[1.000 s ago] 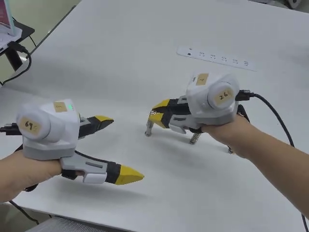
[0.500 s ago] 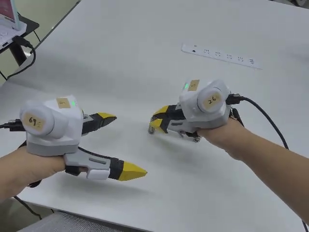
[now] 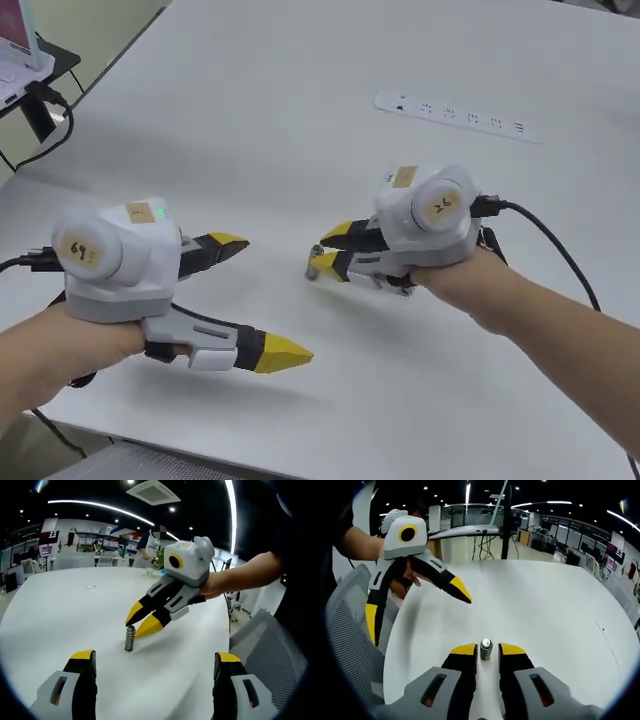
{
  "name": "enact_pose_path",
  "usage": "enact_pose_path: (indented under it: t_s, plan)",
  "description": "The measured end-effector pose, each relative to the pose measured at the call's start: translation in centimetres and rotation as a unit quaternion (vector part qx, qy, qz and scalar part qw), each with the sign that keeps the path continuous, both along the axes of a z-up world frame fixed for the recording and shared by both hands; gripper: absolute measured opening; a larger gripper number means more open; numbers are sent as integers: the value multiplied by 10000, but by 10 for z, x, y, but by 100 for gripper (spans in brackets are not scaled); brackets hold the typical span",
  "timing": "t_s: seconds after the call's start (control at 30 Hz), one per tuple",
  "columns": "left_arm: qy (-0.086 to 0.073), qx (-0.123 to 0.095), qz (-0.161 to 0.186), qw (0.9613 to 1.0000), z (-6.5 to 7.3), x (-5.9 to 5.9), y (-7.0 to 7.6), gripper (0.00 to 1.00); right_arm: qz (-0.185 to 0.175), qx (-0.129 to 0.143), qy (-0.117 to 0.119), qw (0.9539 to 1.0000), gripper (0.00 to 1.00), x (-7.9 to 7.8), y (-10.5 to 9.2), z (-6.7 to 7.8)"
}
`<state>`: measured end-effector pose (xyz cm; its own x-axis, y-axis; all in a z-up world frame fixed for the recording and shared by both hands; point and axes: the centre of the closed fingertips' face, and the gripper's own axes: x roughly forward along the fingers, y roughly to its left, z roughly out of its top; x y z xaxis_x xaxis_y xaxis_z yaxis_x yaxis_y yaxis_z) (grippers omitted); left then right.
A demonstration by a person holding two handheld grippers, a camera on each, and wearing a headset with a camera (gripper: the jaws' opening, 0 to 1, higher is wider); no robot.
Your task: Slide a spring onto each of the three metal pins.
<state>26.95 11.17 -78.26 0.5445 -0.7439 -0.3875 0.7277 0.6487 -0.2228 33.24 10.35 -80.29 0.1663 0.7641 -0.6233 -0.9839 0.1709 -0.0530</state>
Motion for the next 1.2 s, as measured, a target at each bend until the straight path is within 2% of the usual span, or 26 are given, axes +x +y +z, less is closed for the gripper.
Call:
enact_pose_path:
  t_s: [0.3, 0.73, 0.9, 1.03, 1.2]
  plan:
    - [-43, -23, 6, 10000, 8, 3, -6, 95, -123, 225, 3, 9997, 19, -4, -10, 16]
    - [-88, -21, 22, 10000, 22, 5, -13, 95, -440, 564, 50, 9974, 34, -13, -39, 32]
    - [-113, 40, 2, 9999, 25, 5, -16, 95, -589, 805, 127, 9949, 42, -19, -53, 37]
    - [-117, 83, -33, 9999, 26, 3, -21, 95, -849, 1010, 191, 9911, 51, -22, -70, 40]
    - [-122, 95, -30, 9999, 29, 2, -27, 96, -1074, 1123, 170, 9877, 61, -24, -88, 41]
